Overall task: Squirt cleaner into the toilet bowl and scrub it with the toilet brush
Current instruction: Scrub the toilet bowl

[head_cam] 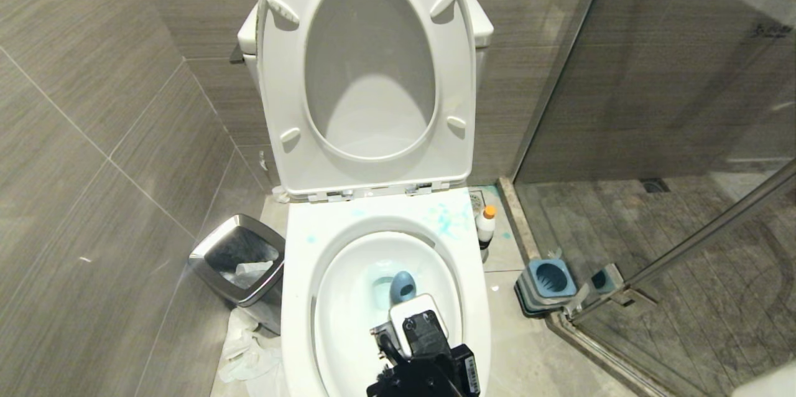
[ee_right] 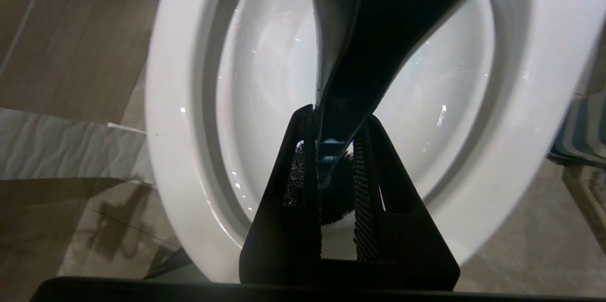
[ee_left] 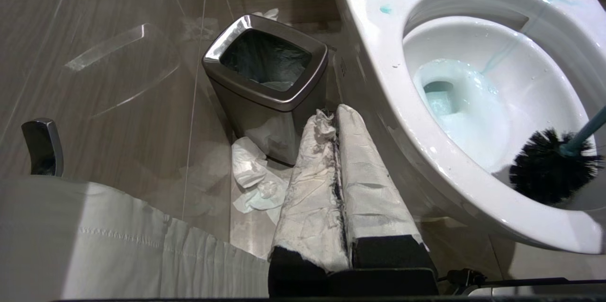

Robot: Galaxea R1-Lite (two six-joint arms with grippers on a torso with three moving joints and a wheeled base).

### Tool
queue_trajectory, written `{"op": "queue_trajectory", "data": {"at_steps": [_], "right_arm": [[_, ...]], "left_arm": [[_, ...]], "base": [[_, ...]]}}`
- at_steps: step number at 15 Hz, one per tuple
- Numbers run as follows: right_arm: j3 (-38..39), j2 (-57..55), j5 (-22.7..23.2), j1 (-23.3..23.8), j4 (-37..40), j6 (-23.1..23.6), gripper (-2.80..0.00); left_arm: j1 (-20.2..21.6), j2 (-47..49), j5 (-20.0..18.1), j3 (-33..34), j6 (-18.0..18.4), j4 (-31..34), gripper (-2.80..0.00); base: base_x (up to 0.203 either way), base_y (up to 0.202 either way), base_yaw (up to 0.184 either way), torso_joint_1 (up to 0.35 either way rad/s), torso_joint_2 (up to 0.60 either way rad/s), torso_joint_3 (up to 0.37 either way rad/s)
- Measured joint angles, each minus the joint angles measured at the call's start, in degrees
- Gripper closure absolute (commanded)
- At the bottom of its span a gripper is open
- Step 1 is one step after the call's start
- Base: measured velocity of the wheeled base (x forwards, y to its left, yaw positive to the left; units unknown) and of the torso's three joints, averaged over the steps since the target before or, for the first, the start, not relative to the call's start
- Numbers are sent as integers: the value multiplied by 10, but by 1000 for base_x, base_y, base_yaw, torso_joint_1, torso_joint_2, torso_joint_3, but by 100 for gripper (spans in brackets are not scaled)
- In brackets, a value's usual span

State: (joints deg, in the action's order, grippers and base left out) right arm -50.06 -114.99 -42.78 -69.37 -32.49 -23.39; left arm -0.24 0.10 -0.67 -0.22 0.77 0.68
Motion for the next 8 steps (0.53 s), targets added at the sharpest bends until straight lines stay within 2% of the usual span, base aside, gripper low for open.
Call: {"op": "queue_trajectory", "data": {"at_steps": [4, 8], "right_arm": [[21, 31, 0, 41, -2, 0, 0], [25, 46, 4, 109, -2, 14, 0]], "left_arm": [[0, 0, 0, 0, 0, 0, 0], [0, 0, 0, 0, 0, 0, 0]], "base": [[0, 0, 0, 0, 0, 0], [0, 0, 0, 0, 0, 0]]}}
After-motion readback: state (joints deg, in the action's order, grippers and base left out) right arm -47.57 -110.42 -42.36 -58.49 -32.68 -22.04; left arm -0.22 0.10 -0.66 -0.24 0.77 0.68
